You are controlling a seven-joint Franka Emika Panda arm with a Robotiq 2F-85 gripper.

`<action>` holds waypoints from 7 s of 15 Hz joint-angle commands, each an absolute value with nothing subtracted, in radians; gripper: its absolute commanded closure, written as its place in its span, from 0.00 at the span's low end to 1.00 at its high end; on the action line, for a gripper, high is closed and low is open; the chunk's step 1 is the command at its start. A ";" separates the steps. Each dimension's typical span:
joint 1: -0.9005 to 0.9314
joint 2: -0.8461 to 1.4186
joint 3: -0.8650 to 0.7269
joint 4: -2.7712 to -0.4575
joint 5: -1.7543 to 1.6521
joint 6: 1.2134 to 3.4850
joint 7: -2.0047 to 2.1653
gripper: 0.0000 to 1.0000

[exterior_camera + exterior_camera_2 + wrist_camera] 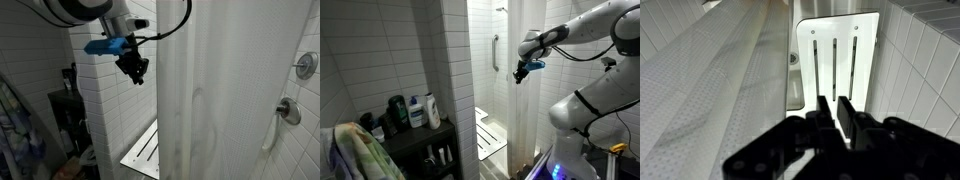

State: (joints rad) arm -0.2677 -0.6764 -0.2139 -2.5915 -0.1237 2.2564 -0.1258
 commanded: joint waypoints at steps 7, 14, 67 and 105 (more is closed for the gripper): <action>-0.391 -0.675 -0.067 -2.647 -0.324 2.776 0.066 0.09; -0.476 -0.670 -0.015 -2.645 -0.339 2.743 0.122 0.00; -0.980 0.044 -0.102 -1.833 -0.720 2.535 0.467 1.00; -0.436 -0.504 -0.233 -2.546 -0.433 2.524 0.078 0.00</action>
State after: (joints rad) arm -0.4605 -0.3765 -0.2788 -2.4385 -0.4123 2.5485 0.1300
